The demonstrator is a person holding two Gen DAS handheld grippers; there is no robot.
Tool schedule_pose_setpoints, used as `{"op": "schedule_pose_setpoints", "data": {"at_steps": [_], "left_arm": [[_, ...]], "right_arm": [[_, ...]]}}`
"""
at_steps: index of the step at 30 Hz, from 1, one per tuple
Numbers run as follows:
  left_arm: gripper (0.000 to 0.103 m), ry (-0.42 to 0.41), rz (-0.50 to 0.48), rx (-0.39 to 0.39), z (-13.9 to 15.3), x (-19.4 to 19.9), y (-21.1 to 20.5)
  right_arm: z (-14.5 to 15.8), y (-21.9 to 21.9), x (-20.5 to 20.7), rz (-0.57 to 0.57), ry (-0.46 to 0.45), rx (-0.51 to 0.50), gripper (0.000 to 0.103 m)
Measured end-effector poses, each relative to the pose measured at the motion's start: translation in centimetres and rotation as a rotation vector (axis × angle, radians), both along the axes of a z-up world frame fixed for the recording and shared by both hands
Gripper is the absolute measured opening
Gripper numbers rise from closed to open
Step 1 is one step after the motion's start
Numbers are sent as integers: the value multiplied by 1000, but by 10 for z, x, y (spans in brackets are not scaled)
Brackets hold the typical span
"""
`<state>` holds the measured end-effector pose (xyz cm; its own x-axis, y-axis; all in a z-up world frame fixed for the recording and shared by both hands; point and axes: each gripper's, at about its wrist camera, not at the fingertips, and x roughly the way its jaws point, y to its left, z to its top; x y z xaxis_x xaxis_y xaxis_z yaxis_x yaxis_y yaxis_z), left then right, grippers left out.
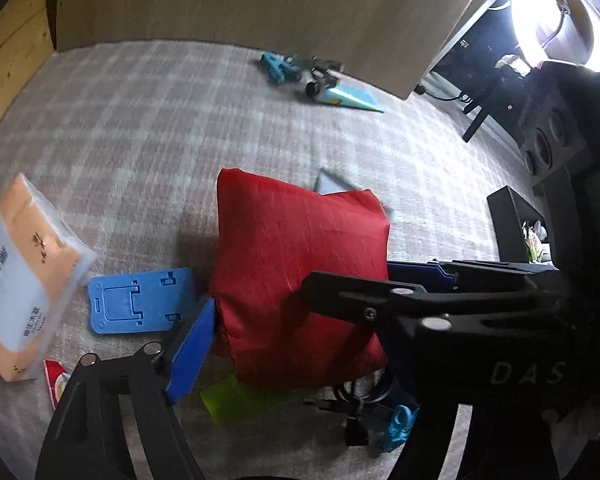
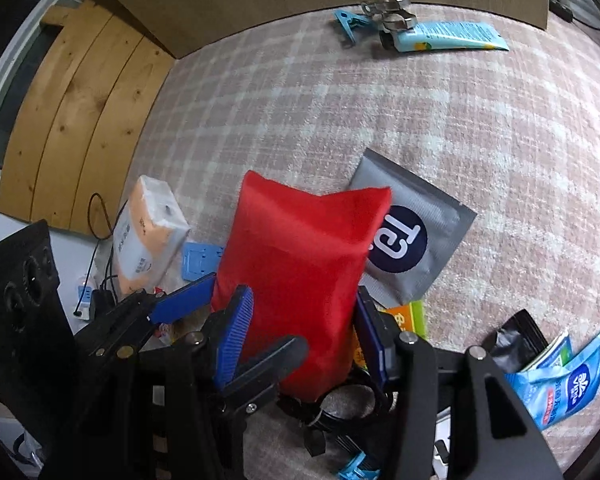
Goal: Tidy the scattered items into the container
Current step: 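Carry the red pouch with both tools into the tray and release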
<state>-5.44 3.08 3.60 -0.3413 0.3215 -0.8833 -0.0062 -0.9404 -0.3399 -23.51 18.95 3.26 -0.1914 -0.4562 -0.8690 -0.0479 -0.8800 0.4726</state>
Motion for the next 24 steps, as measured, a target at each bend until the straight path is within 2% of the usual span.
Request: {"op": "schedule_pose_setpoints", "data": {"at_steps": [5,9,13,20,24], "left_arm": [[74,54,-42,-3,28,-2,18],[74,83,-110,51,47,-10,52],[74,124,-206,59,65,-14,109],[74,149,-401,97,87,-15,216],[74,156,-517,114,92,-2,278]], "right_arm": [[21,16,8,-23,49,-14,50],[51,42,29,-80,129,24,50],[77,85,57,-167,195,83,50],[103,180,113,-335,218,132,50],[113,237,157,-433,217,162,50]]}}
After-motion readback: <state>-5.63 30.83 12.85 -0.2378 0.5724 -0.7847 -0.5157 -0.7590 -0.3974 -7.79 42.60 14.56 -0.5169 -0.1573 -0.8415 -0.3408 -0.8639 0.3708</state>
